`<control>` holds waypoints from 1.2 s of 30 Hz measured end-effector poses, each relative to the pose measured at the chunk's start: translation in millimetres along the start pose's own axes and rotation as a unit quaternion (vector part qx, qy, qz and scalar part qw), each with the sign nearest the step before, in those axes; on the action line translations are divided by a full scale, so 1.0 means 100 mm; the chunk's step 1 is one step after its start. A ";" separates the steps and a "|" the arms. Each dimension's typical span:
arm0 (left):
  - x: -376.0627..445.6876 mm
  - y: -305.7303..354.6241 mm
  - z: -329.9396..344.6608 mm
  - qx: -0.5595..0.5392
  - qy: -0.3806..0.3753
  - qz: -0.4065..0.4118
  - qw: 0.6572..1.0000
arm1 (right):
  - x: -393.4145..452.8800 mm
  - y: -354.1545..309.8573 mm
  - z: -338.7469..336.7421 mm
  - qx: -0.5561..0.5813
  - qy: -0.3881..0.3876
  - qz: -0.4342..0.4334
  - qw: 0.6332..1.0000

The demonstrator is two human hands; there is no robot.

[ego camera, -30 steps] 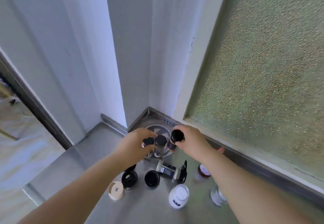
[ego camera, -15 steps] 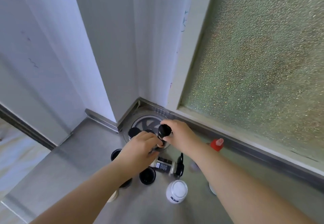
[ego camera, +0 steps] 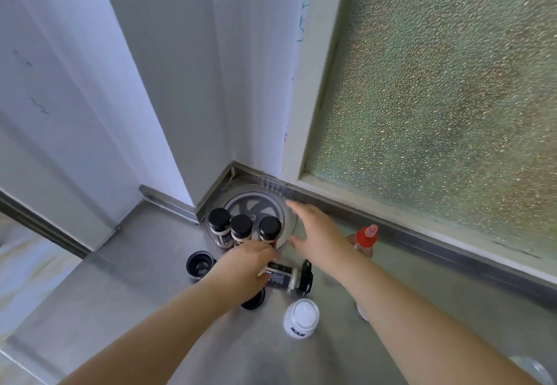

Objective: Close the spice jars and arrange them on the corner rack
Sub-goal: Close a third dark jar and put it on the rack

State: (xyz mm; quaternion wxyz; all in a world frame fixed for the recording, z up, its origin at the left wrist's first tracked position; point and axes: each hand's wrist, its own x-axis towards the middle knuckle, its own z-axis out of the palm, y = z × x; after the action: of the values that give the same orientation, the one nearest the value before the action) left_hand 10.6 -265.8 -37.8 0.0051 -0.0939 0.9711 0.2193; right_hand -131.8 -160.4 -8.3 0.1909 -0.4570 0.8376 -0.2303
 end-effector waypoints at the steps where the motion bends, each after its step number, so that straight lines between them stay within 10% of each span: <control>1: 0.09 0.04 0.07 0.020 -0.038 0.004 0.999 | -0.07 0.02 -0.05 0.003 0.015 0.003 1.000; 10: 0.56 0.19 0.65 0.124 -0.178 -0.052 0.975 | -0.59 0.27 -0.20 -0.014 0.026 0.024 0.999; 15: 0.51 0.40 0.39 -0.090 -0.015 -0.102 0.991 | -0.72 0.15 -0.39 0.019 0.055 0.002 0.998; 20: 0.36 0.79 -0.46 -0.374 0.144 -0.094 0.911 | -0.74 -0.09 -0.95 0.133 0.227 0.007 0.965; 23: 0.22 1.00 -0.86 -0.455 0.162 -0.057 0.874 | -0.79 -0.23 -1.28 0.221 0.182 0.110 0.952; 27: 0.04 1.28 -1.13 -0.425 0.168 -0.023 0.889 | -0.94 -0.44 -1.49 0.485 0.077 0.127 0.862; 36: -0.10 1.90 -1.28 -0.311 0.202 0.001 0.929 | -1.54 -0.55 -1.98 0.272 0.146 -0.102 0.946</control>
State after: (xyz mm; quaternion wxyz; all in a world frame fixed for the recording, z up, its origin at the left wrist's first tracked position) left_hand -10.3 -150.0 159.5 -0.2211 -0.1320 0.8347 0.4868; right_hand -121.5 -12.9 202.0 0.1589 -0.4317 0.7107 -0.5323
